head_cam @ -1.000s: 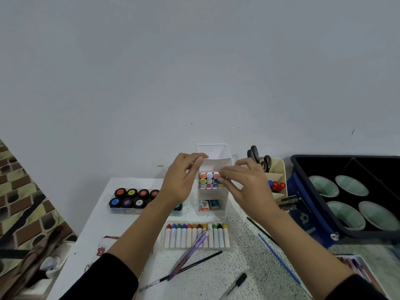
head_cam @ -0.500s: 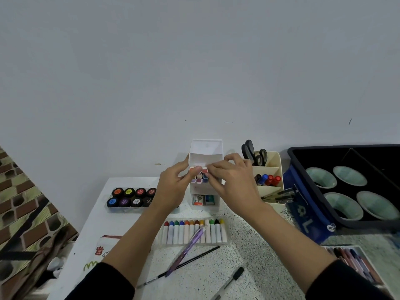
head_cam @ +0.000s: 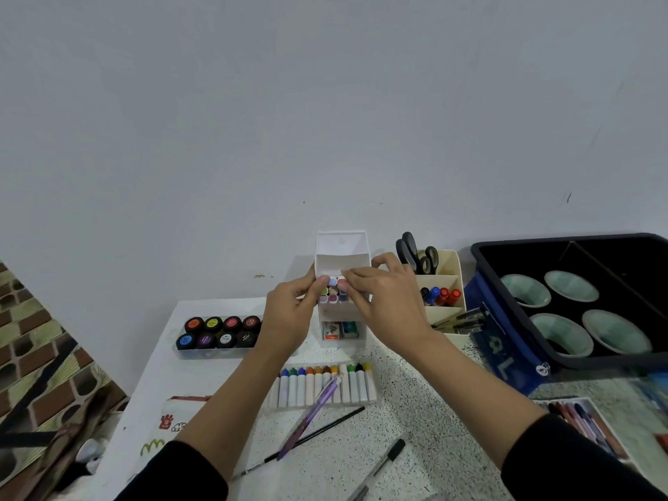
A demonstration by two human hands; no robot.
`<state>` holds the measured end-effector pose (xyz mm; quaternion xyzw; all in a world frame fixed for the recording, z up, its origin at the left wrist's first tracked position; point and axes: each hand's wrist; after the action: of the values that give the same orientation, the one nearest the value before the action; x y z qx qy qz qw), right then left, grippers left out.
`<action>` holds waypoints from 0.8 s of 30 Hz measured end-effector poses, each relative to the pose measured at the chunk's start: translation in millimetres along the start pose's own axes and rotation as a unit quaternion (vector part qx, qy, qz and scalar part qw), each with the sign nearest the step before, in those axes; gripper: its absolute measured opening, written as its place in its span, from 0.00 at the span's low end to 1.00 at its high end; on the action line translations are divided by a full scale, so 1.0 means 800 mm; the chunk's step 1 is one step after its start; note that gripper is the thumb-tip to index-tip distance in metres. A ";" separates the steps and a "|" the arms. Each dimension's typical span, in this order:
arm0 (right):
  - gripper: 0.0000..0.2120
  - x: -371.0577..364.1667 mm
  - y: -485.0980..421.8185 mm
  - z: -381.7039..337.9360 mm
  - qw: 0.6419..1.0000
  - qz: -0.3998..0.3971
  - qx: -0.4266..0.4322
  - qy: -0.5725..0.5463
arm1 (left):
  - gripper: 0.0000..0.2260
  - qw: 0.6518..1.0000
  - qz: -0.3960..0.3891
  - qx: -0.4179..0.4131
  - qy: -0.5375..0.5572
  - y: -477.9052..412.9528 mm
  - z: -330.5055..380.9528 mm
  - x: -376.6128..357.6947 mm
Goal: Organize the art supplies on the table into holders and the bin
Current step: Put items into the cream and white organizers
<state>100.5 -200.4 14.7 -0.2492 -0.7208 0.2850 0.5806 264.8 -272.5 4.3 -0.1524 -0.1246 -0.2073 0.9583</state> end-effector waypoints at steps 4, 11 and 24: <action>0.09 -0.001 0.005 0.003 1.000 -0.020 0.005 -0.010 | 0.13 1.000 0.000 0.013 -0.021 0.000 0.001 -0.002; 0.17 0.004 0.020 0.015 0.997 0.025 0.009 -0.067 | 0.23 0.999 0.009 0.033 -0.002 -0.004 0.017 -0.006; 0.17 0.011 0.036 0.006 0.911 0.039 -0.262 -0.316 | 0.13 0.998 0.027 0.046 -0.015 -0.003 0.018 -0.022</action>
<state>94.6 -174.2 0.1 -0.3171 -0.9052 0.1719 0.2247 245.5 -262.9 12.9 -0.1147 -0.1438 -0.1727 0.9676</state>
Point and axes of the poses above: each hand's wrist, its own y-axis away from the middle knuckle, its own x-axis out of the back of the hand, z = x × y, and after that the axes turned 3 degrees about x, right-handed
